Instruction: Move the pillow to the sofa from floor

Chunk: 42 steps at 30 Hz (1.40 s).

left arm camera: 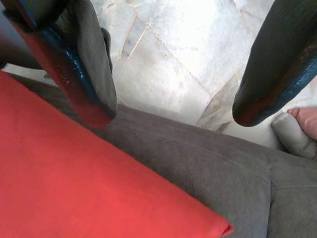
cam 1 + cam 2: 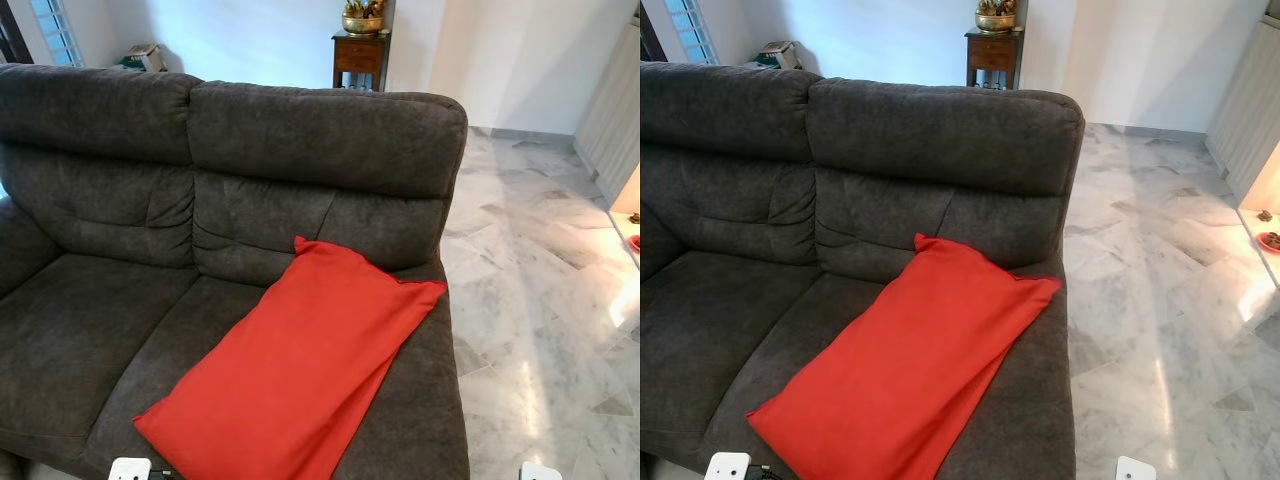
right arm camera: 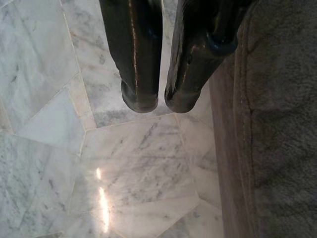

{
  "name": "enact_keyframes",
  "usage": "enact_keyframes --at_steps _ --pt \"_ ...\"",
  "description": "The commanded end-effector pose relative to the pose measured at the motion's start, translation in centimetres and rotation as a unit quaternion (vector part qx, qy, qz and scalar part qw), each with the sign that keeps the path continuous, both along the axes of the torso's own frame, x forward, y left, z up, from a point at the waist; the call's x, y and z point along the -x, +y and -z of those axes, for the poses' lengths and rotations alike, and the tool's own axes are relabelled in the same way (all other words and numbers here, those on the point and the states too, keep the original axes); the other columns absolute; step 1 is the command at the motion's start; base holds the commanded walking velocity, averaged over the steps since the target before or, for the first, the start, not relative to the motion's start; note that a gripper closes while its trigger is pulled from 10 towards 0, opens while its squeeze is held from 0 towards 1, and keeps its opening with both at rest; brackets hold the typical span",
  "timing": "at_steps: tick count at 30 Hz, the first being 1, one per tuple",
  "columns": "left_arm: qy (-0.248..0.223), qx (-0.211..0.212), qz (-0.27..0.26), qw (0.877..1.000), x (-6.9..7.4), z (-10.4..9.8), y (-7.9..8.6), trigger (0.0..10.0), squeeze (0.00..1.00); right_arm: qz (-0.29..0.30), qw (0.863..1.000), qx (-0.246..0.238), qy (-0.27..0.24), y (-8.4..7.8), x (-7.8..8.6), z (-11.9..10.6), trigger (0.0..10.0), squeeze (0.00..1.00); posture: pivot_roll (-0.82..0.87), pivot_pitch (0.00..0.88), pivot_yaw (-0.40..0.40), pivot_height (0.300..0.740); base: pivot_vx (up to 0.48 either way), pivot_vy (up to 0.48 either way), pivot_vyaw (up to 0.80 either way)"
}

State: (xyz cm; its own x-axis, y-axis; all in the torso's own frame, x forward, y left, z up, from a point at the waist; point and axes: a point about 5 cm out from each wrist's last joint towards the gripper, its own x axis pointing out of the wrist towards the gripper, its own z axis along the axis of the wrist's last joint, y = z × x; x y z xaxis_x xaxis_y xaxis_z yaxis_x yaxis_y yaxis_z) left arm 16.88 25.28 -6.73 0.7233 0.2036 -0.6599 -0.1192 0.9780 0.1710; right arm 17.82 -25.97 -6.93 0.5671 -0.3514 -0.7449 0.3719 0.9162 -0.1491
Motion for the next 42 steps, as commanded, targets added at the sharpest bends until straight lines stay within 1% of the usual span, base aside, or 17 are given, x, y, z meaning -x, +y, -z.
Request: enact_keyframes --at_steps 1,8,13,30,32,35,42 --pt "0.006 0.005 -0.013 1.0 0.6 0.3 0.1 10.0 0.0 -0.009 1.0 -0.004 0.007 0.4 0.2 0.2 10.0 0.0 0.12 0.021 0.007 0.74 -0.251 0.0 0.0" --pt "0.01 0.007 -0.015 1.0 0.9 0.5 0.0 10.0 0.0 -0.015 1.0 -0.007 0.004 0.7 -0.1 0.2 10.0 0.0 0.12 0.021 0.003 0.74 -0.257 0.0 0.0" --pt "0.007 0.007 -0.027 1.0 1.0 0.4 0.3 10.0 0.0 -0.017 1.0 -0.007 0.002 0.8 -0.3 0.1 10.0 0.0 0.12 0.02 0.0 0.74 -0.262 0.0 0.0" --pt "0.006 0.006 -0.035 0.999 1.1 0.4 0.3 10.0 0.0 -0.022 1.0 -0.01 0.003 1.0 -0.3 0.2 10.0 0.0 0.12 0.04 -0.003 0.74 -0.261 0.0 0.0" --pt "0.012 0.002 -0.034 0.999 1.1 0.5 0.3 10.0 0.0 -0.025 1.0 -0.011 0.002 1.2 -0.4 0.2 10.0 0.0 0.12 0.046 -0.004 0.74 0.0 0.0 0.0" --pt "0.012 0.008 -0.038 0.999 1.2 0.6 0.2 10.0 0.0 -0.034 0.999 -0.014 0.0 1.5 -0.6 0.2 10.0 0.0 0.12 0.049 -0.006 0.74 0.0 0.0 0.0" --pt "0.008 0.013 -0.044 0.999 1.2 0.5 0.2 10.0 0.0 -0.039 0.999 -0.017 -0.003 1.7 -0.8 0.1 10.0 0.0 0.12 0.058 -0.012 0.74 0.0 0.0 0.0"
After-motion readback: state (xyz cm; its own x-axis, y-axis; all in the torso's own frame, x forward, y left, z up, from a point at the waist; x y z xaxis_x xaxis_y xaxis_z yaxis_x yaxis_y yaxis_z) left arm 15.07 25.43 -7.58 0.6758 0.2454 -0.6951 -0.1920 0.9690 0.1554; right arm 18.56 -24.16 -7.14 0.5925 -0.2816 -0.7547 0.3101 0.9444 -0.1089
